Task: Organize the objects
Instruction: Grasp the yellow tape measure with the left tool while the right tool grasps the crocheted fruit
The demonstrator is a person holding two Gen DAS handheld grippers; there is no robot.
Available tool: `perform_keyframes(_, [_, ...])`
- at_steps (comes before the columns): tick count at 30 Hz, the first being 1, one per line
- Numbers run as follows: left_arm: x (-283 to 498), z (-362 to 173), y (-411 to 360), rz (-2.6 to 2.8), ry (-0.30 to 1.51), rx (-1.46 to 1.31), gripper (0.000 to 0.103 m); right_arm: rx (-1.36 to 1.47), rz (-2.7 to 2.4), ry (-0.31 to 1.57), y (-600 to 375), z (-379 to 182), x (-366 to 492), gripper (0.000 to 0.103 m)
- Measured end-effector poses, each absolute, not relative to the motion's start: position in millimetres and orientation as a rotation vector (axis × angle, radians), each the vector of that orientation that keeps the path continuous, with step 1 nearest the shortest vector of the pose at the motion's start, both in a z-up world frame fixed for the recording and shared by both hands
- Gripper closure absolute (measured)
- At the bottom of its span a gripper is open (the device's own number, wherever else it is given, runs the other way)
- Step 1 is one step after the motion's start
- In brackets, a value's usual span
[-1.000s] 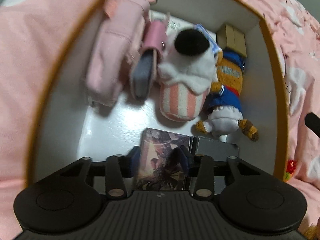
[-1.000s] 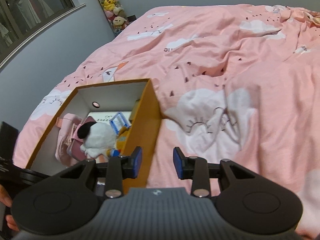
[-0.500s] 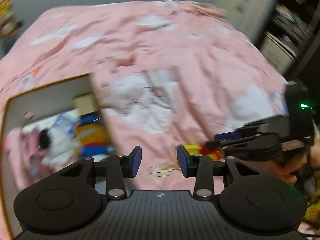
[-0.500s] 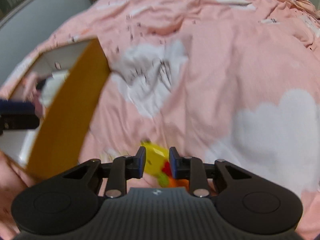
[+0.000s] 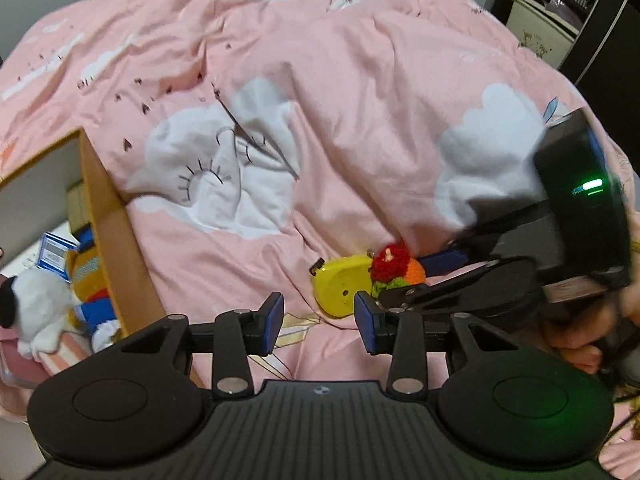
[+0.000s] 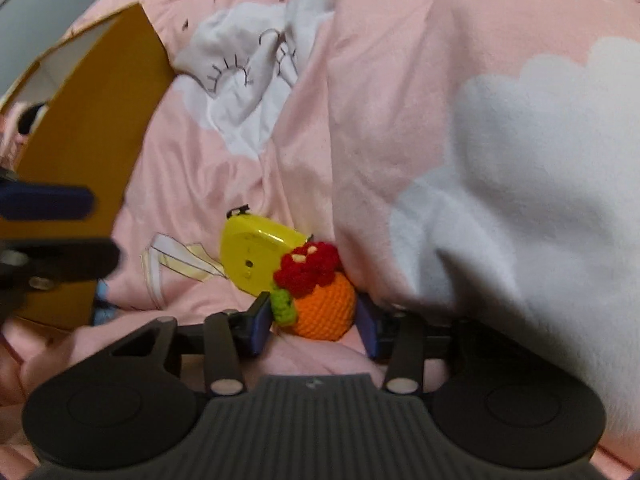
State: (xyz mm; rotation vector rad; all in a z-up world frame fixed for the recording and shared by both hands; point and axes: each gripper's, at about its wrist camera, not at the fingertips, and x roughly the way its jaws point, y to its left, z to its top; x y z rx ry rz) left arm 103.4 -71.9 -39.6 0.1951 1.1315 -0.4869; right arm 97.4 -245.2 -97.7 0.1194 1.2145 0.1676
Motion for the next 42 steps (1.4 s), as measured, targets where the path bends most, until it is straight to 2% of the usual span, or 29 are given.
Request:
perform_keyframes(7, [109.4,-60.5,-84.1,-0.486,1.155,0.242,0.046,0.102,0.090,1.061,-260.1,-63.3,79.4,0.057])
perform_keyframes(13, [118.2,-82.0,-102.4,-0.485,1.169,0.255,0.033,0.248,0.084,1.075,-291.7,-70.1,90.9,0.057])
perform_keyframes(21, [121.1,-116.6,-115.9,-0.437,1.187,0.176,0.029,0.358,0.089,1.073,-302.9,-81.0,94.0,0.057])
perform_keyframes(26, [122.7,-128.7,-117.8,-0.358,1.182,0.144,0.030,0.376,0.084,1.057,-304.7,-81.4,91.4,0.057])
perform_keyframes(30, [122.7,-131.7,-113.2,-0.340,1.181,0.118,0.040,0.358,0.081,1.055,-301.6,-82.0,91.3,0.056])
perform_keyframes(42, [99.7,-97.0,-87.4,-0.338,1.112,0.102,0.041,0.291,0.099,1.035,-290.9,-76.3,84.0,0.056])
